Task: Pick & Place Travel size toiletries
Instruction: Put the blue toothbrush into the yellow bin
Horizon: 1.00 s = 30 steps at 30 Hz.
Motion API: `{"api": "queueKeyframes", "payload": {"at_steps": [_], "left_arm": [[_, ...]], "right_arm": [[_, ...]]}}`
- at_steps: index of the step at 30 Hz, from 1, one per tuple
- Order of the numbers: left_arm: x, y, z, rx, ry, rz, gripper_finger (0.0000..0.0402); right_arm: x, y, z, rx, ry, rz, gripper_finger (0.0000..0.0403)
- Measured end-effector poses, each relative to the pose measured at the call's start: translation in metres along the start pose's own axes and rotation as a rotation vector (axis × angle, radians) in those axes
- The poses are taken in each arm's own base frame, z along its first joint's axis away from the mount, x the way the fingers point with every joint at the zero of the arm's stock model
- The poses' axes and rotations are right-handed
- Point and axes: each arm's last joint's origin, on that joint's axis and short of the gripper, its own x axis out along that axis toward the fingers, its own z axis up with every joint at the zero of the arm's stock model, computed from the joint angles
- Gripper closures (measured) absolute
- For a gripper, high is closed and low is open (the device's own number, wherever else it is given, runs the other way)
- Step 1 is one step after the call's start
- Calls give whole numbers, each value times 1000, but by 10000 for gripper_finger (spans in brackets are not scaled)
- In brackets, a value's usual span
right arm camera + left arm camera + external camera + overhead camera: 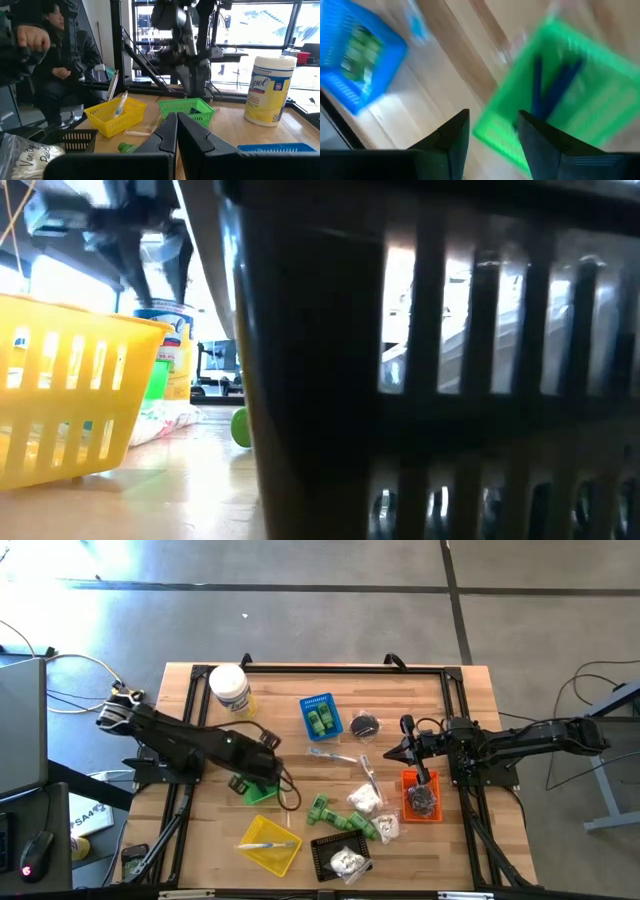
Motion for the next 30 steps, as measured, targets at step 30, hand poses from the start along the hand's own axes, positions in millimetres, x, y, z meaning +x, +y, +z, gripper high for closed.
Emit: {"api": "queueKeyframes", "payload": {"at_steps": [30], "left_arm": [[-5, 7, -8, -337, -940, 18, 401]], "right_arm": [[0, 0, -1, 2, 7, 0, 398]]}}
